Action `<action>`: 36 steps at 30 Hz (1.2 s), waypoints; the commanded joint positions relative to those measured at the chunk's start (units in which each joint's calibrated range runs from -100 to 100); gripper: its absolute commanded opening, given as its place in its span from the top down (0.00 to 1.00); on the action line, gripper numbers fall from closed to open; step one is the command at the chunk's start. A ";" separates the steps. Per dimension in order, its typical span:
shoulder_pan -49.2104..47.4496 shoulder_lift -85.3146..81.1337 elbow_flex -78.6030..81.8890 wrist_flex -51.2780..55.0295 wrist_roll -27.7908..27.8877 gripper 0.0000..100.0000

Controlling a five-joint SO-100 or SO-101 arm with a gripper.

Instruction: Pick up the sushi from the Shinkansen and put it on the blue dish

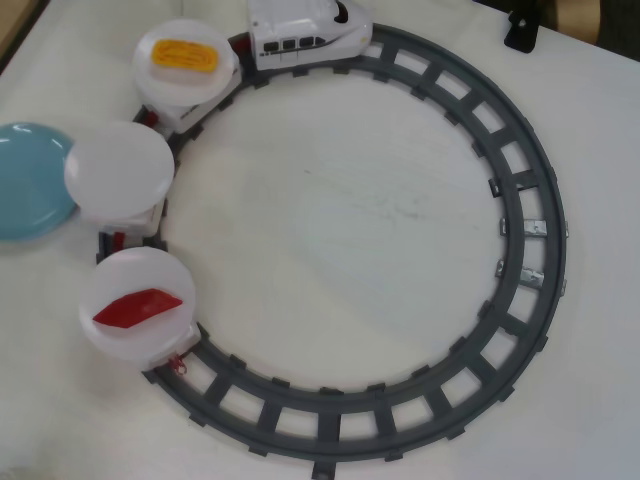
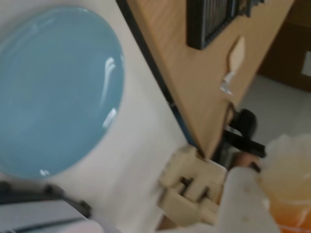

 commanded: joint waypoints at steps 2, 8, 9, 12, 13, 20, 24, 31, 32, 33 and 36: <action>-0.51 10.68 -9.31 -1.76 -0.35 0.97; 0.98 27.60 -21.93 -1.42 -0.19 0.97; 1.42 30.00 -23.73 -1.59 -0.19 0.97; 2.75 36.39 -28.60 -1.67 -0.19 0.97; 3.19 38.38 -30.05 -1.67 -0.14 0.97; 5.21 47.42 -36.27 -1.50 -0.14 0.97; 5.30 49.25 -37.26 -1.67 -0.14 0.97; 5.21 50.33 -36.99 -1.42 -0.14 0.97; 5.12 50.33 -36.81 -1.16 -0.14 0.97; 5.03 50.33 -36.54 -0.99 -0.19 0.97; 4.95 50.41 -35.55 -0.82 -0.19 0.96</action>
